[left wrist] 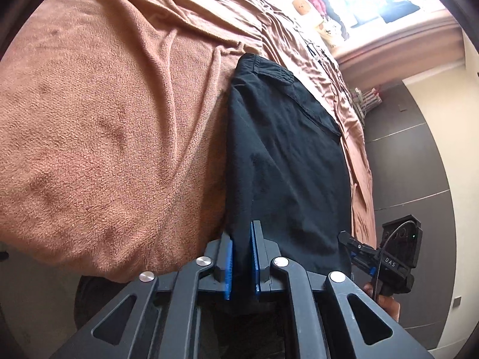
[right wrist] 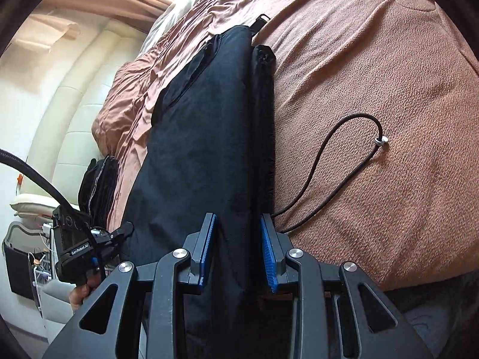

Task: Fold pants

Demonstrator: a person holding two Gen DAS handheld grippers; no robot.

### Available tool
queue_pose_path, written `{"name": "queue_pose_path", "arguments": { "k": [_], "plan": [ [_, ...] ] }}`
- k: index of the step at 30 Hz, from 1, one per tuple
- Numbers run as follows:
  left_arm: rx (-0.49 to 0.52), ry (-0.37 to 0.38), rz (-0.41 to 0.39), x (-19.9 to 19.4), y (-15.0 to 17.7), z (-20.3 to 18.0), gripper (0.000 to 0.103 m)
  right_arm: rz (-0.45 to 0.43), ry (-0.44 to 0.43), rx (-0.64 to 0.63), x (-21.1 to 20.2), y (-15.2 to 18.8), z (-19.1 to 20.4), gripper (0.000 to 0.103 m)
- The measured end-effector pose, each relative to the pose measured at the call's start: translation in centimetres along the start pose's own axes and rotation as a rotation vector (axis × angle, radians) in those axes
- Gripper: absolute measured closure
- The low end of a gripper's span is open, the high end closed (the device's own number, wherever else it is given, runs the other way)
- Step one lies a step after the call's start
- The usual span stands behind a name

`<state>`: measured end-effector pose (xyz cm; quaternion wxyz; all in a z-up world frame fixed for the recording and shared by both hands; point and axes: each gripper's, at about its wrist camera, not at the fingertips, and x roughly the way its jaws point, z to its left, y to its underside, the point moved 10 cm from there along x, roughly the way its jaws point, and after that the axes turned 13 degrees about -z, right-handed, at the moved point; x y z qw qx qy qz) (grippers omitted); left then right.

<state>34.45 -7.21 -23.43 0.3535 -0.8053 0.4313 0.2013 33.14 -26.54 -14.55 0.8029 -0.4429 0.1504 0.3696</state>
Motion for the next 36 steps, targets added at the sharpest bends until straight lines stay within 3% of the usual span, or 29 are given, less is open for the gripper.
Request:
{"name": "queue_pose_path", "arguments": {
  "k": [3,5,6,8,14,27,36],
  "plan": [
    [0.026,-0.034,-0.001,0.5,-0.5,0.1,0.077,-0.008,0.018,-0.023,-0.1,-1.1,0.1,0.076],
    [0.027,-0.026,-0.006,0.7,-1.0,0.1,0.066,-0.029,0.007,-0.026,-0.2,-2.1,0.2,0.064],
    [0.024,-0.024,-0.012,0.9,-1.3,-0.1,0.06,-0.044,-0.002,-0.022,-0.2,-2.6,0.3,0.052],
    [0.023,-0.027,-0.023,1.3,-2.0,-0.2,0.057,-0.07,-0.013,-0.006,-0.2,-4.0,0.0,0.046],
    [0.026,-0.032,-0.028,2.6,-4.0,-0.1,0.056,-0.086,-0.056,0.047,0.6,-7.0,-0.7,0.046],
    [0.032,-0.007,-0.001,5.7,-6.4,0.2,0.056,0.031,-0.074,0.102,5.2,-6.7,-1.8,0.046],
    [0.036,0.013,0.034,8.2,-7.8,0.6,0.056,0.058,-0.074,0.108,6.7,-7.6,-1.1,0.046]
  ]
}}
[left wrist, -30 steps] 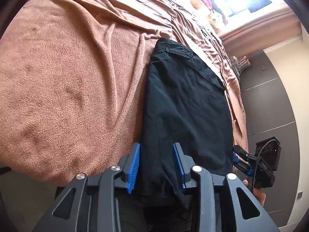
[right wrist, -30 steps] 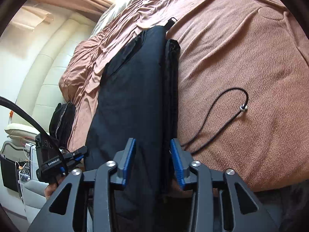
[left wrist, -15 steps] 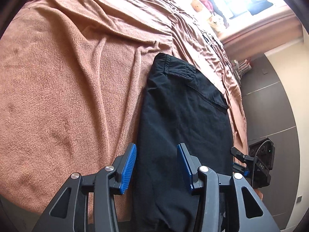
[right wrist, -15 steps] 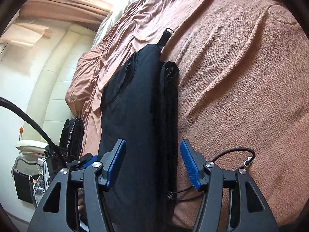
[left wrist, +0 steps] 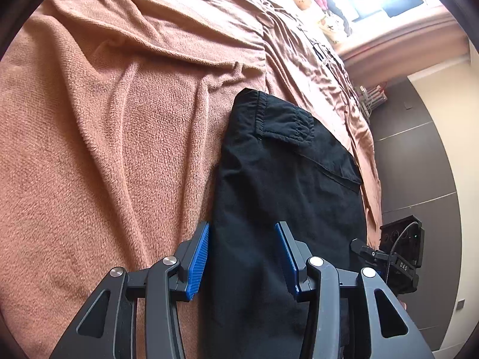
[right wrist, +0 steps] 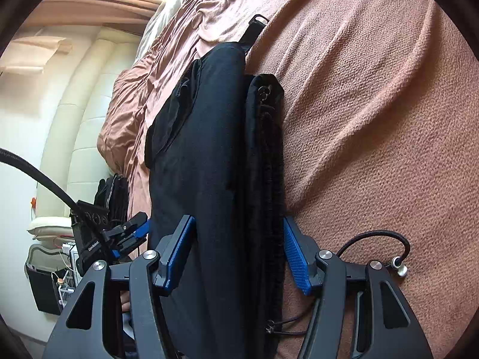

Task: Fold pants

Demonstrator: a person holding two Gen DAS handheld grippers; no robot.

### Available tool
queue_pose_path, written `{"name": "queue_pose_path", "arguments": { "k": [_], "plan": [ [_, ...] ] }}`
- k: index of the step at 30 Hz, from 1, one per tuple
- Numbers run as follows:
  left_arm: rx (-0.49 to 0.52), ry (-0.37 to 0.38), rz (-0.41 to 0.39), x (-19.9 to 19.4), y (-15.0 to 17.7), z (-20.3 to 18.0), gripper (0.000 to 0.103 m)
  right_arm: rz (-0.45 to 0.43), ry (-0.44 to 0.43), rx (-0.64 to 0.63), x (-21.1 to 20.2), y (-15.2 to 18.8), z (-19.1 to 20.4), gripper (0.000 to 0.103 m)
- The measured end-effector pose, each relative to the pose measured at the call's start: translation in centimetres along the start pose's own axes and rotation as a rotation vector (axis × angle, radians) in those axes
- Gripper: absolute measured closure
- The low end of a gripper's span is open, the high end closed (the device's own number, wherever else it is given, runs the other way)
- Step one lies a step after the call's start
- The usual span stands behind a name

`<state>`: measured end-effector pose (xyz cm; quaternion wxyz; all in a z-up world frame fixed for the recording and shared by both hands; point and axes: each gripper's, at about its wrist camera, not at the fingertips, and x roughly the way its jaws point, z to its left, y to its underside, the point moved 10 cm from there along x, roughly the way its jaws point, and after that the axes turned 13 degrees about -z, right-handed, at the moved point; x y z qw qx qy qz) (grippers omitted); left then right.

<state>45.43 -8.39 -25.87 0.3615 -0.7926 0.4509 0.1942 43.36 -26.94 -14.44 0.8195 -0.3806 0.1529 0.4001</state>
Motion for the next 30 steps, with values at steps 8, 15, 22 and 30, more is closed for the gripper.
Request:
{"name": "queue_pose_path", "arguments": {
  "k": [8,15,22,30],
  "plan": [
    [0.001,0.036,0.033,1.8,-0.9,-0.2,0.057,0.009,-0.008,-0.011,0.8,-0.4,0.0,0.046],
    [-0.015,0.065,0.042,2.2,-1.4,-0.5,0.08,-0.005,-0.003,-0.035,1.4,-0.4,0.3,0.063],
    [0.035,0.085,0.0,0.2,-1.5,-2.3,0.09,-0.065,0.026,-0.134,0.0,0.2,2.5,0.078],
    [0.074,0.116,-0.052,-2.7,-1.3,-4.3,0.091,-0.123,0.036,-0.244,-1.8,2.3,5.3,0.082]
  ]
}}
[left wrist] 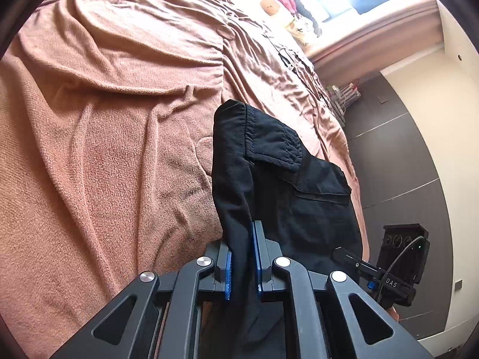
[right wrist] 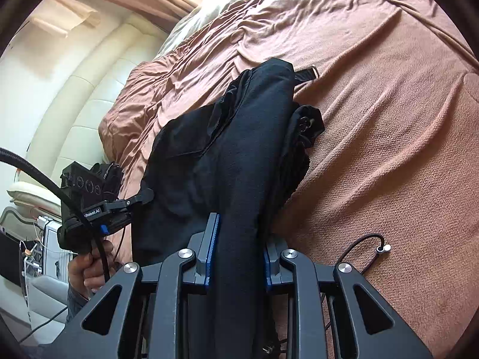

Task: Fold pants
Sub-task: 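Lift the folded black pants with both tools and carry them toward the headboard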

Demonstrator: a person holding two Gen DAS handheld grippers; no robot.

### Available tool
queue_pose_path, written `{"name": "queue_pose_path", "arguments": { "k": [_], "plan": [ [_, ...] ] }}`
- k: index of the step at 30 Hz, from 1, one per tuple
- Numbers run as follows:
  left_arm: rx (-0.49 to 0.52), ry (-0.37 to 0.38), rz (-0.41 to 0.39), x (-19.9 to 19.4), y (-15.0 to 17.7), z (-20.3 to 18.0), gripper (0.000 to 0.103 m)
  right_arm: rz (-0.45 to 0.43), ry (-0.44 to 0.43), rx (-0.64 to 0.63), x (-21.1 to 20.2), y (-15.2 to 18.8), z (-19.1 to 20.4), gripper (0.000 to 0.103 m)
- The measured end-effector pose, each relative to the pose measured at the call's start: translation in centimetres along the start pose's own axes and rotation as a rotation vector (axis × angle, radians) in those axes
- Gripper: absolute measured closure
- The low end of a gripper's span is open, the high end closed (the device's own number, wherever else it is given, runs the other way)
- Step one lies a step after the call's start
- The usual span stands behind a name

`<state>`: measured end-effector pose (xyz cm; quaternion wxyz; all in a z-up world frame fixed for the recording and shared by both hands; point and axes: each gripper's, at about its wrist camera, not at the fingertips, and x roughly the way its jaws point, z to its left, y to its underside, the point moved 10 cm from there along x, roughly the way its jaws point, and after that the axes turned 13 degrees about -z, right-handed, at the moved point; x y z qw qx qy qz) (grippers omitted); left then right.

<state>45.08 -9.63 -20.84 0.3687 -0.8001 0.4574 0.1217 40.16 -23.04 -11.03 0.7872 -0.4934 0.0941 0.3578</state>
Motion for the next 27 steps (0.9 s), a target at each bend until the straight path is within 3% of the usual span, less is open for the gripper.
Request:
{"name": "queue_pose_path", "arguments": {
  "k": [27],
  "plan": [
    [0.122,0.058,-0.219,-13.2,-2.2,-6.6,0.091,-0.192,-0.088,-0.207,-9.6,3.0,8.3,0.083]
  ]
}}
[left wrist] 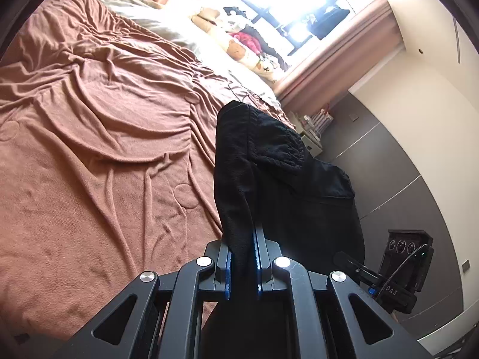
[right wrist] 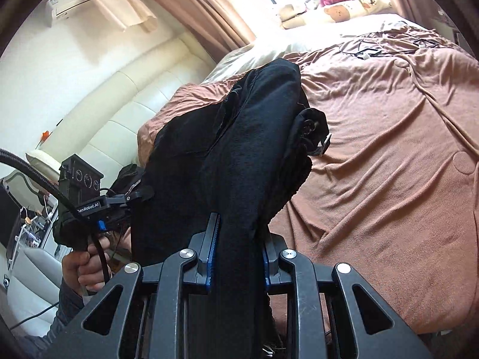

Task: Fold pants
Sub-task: 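Lift the folded black pants with both tools and carry them toward the headboard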

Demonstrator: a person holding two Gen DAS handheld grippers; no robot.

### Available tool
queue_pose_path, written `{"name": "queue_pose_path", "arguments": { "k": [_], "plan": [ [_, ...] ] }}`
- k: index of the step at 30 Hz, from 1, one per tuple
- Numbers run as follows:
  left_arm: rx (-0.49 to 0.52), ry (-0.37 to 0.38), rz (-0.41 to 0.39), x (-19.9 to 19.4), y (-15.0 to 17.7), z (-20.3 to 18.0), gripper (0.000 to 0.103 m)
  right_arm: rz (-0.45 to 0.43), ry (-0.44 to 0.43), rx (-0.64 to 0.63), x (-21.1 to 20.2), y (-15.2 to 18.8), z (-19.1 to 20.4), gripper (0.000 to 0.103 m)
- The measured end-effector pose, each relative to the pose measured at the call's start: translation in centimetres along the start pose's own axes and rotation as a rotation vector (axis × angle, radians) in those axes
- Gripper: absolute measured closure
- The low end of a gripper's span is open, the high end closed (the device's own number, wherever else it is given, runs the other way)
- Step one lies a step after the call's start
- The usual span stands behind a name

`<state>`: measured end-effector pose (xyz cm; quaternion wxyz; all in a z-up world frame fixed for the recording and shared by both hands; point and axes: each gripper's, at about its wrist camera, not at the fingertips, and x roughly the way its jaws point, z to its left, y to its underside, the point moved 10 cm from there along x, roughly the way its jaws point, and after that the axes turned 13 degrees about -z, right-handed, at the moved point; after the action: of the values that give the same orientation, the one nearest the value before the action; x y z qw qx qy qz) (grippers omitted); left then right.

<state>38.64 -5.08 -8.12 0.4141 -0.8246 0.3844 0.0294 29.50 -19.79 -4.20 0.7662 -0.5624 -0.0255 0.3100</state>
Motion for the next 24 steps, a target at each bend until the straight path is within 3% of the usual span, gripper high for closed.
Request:
{"name": "queue_pose_path", "arguments": {
  "k": [13,24],
  "plan": [
    [0.007,-0.034,-0.114,-6.8,-3.7,2.1,0.092,-0.016,-0.076,-0.074,1.9,-0.6,5.0,0.083],
    [-0.022,-0.114,-0.203,-13.1,-8.1,7.0,0.092,0.006,-0.175,-0.101,8.5,-1.0,9.5,0.083]
  ]
}}
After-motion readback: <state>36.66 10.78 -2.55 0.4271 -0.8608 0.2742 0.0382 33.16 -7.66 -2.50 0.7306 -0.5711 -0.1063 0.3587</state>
